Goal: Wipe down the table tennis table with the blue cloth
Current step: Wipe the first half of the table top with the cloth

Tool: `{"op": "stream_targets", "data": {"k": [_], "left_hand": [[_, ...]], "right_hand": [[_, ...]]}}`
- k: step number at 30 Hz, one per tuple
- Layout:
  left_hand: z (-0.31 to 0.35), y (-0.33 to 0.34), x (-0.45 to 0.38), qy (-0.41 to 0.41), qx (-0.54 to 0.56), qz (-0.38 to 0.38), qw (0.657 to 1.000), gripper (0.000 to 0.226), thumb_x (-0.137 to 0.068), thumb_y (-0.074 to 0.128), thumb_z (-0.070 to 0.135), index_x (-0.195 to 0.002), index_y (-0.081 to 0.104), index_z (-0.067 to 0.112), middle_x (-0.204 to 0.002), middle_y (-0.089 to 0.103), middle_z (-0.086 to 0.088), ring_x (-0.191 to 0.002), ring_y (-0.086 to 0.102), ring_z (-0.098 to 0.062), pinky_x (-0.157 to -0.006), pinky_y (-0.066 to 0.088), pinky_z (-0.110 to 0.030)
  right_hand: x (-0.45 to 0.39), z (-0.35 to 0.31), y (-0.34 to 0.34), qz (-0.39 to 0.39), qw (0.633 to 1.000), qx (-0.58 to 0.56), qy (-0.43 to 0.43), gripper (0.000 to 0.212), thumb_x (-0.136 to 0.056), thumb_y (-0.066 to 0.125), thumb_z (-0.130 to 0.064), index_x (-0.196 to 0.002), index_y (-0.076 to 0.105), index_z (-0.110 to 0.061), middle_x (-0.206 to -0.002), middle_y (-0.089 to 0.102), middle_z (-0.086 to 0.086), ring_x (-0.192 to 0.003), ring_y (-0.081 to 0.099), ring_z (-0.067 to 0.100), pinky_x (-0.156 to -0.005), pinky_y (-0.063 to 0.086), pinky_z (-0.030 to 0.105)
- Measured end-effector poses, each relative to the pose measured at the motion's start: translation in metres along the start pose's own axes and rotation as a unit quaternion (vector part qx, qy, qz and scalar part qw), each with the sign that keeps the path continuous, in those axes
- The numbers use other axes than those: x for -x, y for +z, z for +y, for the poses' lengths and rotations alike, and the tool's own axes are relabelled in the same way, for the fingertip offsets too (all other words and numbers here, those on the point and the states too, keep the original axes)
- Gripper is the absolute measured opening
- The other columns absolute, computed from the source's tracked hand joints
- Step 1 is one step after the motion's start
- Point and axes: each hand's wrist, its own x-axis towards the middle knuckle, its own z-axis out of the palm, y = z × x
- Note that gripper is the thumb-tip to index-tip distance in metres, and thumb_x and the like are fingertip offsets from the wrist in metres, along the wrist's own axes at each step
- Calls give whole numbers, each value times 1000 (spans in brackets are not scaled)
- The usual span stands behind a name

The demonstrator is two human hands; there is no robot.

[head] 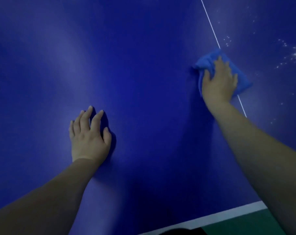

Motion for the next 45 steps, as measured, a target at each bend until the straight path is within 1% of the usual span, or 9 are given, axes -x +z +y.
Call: {"op": "stream_targets", "data": {"k": [3,9,11,15,17,24,32,39,45], "left_hand": [[1,0,0,4,2,-4,1000,55,-88,37,36,-140,44,20,-155,30,-7,-145,18,-29,-121,7,-49],[0,1,1,10,8,-4,1000,55,-88,36,37,-141,43,21,-155,29,-7,-146,17,-28,-121,7,-50],[-1,2,1,13,8,-5,1000,54,-90,36,36,-141,41,21,-156,28,-7,-146,16,-28,-121,5,-49],[-2,3,1,18,10,0,1000,50,-93,44,30,-142,40,21,-156,28,-8,-146,17,-29,-120,7,-51],[-2,3,1,20,13,3,1000,50,-93,44,30,-142,40,21,-156,27,-8,-145,17,-29,-120,7,-52],[-2,4,2,29,23,14,999,51,-93,43,30,-143,40,20,-155,28,-8,-145,19,-30,-119,8,-53],[8,0,1,17,-5,-7,1000,51,-95,42,26,-144,38,14,-156,26,-12,-144,18,-34,-117,11,-57],[113,13,34,41,68,8,997,49,-93,48,18,-141,40,13,-157,24,-12,-144,20,-32,-118,12,-53],[229,44,39,93,97,-21,991,49,-96,45,23,-144,37,15,-158,23,-8,-146,18,-28,-120,11,-49]], "right_hand": [[78,-3,4,17,1000,-8,-2,50,-96,47,-28,-144,39,-18,-154,35,1,-145,25,20,-117,13,47],[178,-52,23,-112,941,-3,-319,39,-93,53,-32,-130,56,-21,-150,41,-9,-141,33,15,-115,19,47],[151,-32,14,-105,948,20,-299,40,-93,53,-29,-133,54,-21,-151,39,-8,-142,32,15,-115,16,46],[137,31,-18,-30,998,-18,-60,40,-97,47,-28,-136,47,-23,-153,36,-7,-144,26,15,-118,12,45],[176,29,-18,-15,999,-14,-27,40,-96,49,-27,-136,48,-21,-152,37,-6,-144,27,17,-117,13,47],[309,10,-6,-87,948,-6,-307,37,-89,47,-31,-122,62,-24,-143,49,-9,-135,43,14,-111,24,46],[206,151,-61,35,995,-8,95,45,-99,45,-29,-143,40,-21,-152,38,2,-144,25,19,-119,11,46],[250,135,-52,-58,990,-20,-126,43,-96,50,-30,-139,45,-26,-151,37,-15,-143,22,5,-118,10,40],[139,273,-110,9,998,6,66,41,-99,46,-28,-139,45,-20,-152,38,-2,-144,26,19,-119,12,47]]}}
